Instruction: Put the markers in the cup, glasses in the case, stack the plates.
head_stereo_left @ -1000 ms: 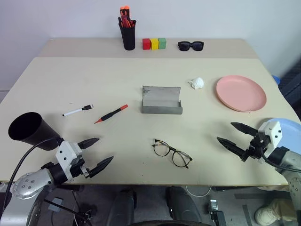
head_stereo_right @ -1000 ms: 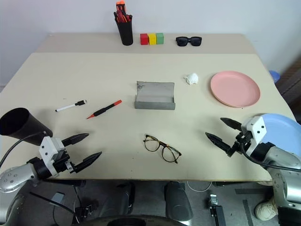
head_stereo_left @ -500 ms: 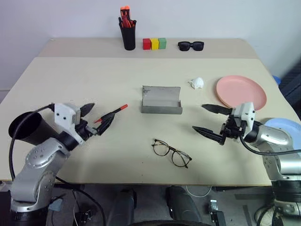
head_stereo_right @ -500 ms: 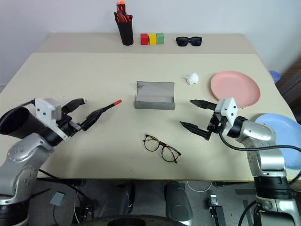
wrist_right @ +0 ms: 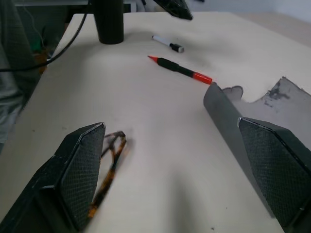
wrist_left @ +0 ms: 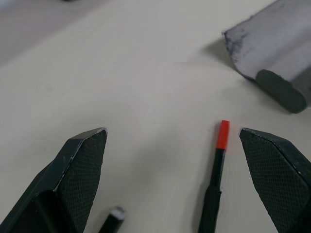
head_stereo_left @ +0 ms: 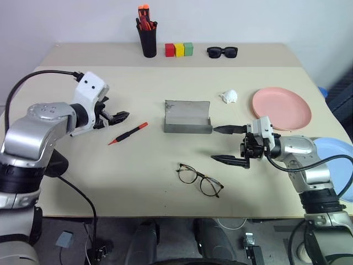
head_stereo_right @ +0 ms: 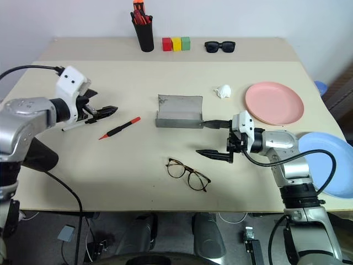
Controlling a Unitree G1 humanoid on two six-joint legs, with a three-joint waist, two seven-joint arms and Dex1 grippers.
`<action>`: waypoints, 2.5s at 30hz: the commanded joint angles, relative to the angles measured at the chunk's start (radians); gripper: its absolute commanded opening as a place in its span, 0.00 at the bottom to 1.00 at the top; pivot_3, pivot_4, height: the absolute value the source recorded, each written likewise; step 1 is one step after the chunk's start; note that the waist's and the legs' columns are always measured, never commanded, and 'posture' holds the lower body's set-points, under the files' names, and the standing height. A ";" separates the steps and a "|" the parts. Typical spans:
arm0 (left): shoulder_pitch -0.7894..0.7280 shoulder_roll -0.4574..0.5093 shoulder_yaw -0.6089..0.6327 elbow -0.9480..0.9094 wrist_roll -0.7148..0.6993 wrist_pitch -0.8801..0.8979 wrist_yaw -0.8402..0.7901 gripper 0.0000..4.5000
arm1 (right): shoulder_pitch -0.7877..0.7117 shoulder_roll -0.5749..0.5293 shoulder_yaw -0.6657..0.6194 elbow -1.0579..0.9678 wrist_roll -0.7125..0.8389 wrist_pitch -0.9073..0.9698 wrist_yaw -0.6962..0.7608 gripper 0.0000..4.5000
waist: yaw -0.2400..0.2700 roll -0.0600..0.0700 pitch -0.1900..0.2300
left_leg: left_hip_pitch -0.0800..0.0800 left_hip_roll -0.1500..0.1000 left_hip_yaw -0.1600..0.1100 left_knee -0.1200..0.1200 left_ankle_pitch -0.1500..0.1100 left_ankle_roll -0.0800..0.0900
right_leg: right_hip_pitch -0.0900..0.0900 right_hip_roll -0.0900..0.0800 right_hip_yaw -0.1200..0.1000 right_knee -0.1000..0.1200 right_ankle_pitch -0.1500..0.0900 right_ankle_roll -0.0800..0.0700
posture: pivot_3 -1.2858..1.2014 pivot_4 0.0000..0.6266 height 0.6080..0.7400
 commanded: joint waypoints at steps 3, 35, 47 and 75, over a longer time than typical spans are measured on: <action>-0.111 0.028 -0.111 0.057 0.036 0.042 -0.180 1.00 | -0.030 0.020 -0.001 0.021 -0.011 -0.059 0.019 0.99 | 0.000 0.000 0.000 | -0.001 0.000 0.000 0.000 0.000 0.000 | 0.000 0.000 0.000 0.000 0.000 0.000 | 0.52 0.24 1.00; -0.384 -0.114 -0.485 0.392 0.445 0.068 -0.453 1.00 | -0.035 0.051 0.008 -0.017 -0.019 -0.056 -0.038 0.99 | -0.001 0.000 0.001 | 0.000 0.000 0.000 0.002 0.001 -0.001 | 0.000 0.000 0.000 0.003 0.000 0.001 | 0.52 0.24 1.00; -0.374 -0.132 -0.505 0.413 0.491 0.089 -0.509 1.00 | 0.002 0.045 0.002 -0.050 -0.011 -0.051 -0.060 0.99 | 0.000 0.000 0.001 | -0.001 0.000 0.000 0.003 0.001 -0.001 | 0.000 0.000 0.000 0.004 0.000 0.001 | 0.52 0.24 1.00; -0.263 -0.259 -0.083 0.014 0.271 0.336 -0.403 0.01 | -0.009 0.044 -0.011 0.092 -0.040 -0.138 -0.033 1.00 | 0.000 0.000 0.001 | -0.001 0.000 -0.001 0.004 0.001 -0.001 | 0.000 -0.001 0.000 0.005 0.000 0.001 | 0.52 0.24 1.00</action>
